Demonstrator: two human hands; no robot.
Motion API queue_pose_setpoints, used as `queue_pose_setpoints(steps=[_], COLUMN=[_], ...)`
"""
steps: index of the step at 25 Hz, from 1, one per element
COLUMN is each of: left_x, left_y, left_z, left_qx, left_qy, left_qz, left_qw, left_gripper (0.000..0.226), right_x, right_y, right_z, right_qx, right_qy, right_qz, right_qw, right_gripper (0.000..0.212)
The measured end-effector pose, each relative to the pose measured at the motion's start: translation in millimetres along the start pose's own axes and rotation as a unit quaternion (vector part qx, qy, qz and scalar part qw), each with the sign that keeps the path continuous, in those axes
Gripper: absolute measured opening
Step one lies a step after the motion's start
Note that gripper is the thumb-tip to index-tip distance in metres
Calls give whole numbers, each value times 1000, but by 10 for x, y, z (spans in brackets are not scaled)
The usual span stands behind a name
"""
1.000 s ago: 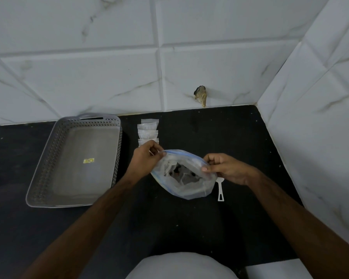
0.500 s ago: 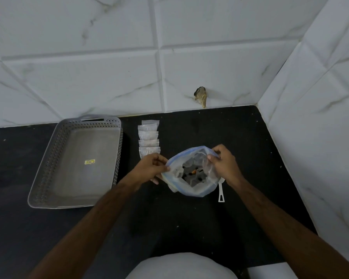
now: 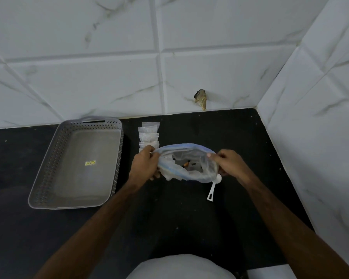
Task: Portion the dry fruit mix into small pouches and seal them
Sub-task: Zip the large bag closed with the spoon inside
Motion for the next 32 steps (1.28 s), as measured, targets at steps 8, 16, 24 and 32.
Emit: queue_pose_setpoints(steps=[8, 16, 24, 32], left_x=[169, 85, -157, -103], left_y=[89, 101, 145, 34], left_z=[177, 44, -222, -57], left_qx=[-188, -128, -2, -51], left_qy=[220, 290, 143, 163], left_qz=[61, 67, -123, -18], left_qw=[955, 946, 982, 985], left_gripper=[23, 35, 30, 11], right_x=[231, 157, -211, -92], right_y=[374, 320, 261, 239], right_z=[-12, 30, 174, 105], right_qx=[39, 79, -49, 40], right_qy=[-294, -382, -22, -212], right_qz=[212, 115, -156, 41], right_qw=[931, 914, 986, 975], right_gripper=[44, 41, 17, 28])
Point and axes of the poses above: each hand's wrist, its own y-axis away from the middle knuckle, its own x-axis out of the palm, z = x × y, the point moved 9 cm from there along -y, towards the middle knuckle, and after that the axes turned 15 degrees about -z, right-handed, at the moved point
